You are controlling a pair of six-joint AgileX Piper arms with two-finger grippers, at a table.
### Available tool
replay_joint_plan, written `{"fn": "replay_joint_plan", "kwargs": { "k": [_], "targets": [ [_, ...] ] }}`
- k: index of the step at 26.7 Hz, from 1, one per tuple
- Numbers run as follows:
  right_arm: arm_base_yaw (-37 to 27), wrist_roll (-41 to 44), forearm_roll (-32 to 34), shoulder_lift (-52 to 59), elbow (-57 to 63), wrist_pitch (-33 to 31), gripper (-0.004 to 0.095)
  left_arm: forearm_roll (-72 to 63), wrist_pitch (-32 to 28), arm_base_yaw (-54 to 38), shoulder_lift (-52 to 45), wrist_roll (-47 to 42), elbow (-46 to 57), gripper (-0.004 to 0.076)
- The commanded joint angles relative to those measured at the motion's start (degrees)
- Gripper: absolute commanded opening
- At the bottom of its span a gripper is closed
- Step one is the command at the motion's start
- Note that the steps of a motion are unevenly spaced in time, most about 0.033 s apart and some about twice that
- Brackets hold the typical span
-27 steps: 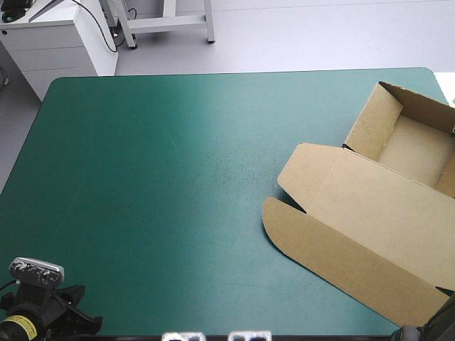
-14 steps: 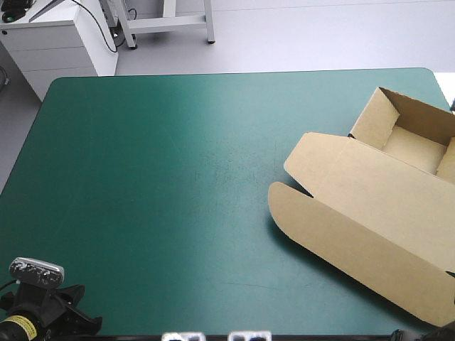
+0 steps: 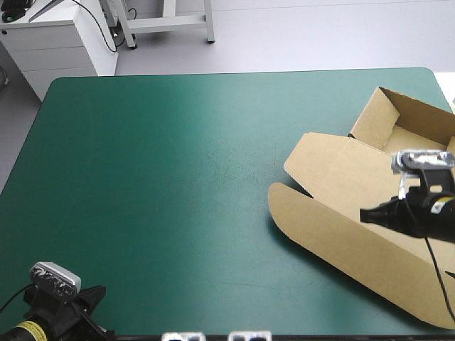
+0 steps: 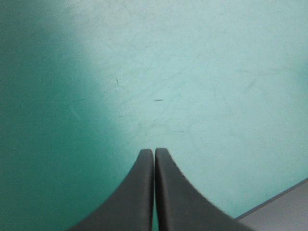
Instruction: Fold the box
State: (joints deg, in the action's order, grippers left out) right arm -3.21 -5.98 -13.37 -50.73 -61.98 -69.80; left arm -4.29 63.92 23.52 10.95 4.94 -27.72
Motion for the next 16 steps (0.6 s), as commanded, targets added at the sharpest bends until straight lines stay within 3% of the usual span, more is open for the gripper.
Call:
{"fn": "replay_joint_plan", "kwargs": {
  "k": [1,9,16],
  "targets": [
    [0.5,-0.8,-0.4,8.1,7.3,3.8,-0.0018,-1.8,-4.5,0.3,0.9,1.0,-0.9,-0.0008],
    [0.5,-3.7,0.7,27.1,28.1,9.9,-0.0018,-1.9,-4.4,0.3,0.9,-0.3,-0.9,-0.0008],
    [0.5,-3.7,1.7,31.7,34.2,12.0,-0.0018,-1.9,-4.4,0.3,0.9,-0.3,-0.9,-0.0008]
  ]
}}
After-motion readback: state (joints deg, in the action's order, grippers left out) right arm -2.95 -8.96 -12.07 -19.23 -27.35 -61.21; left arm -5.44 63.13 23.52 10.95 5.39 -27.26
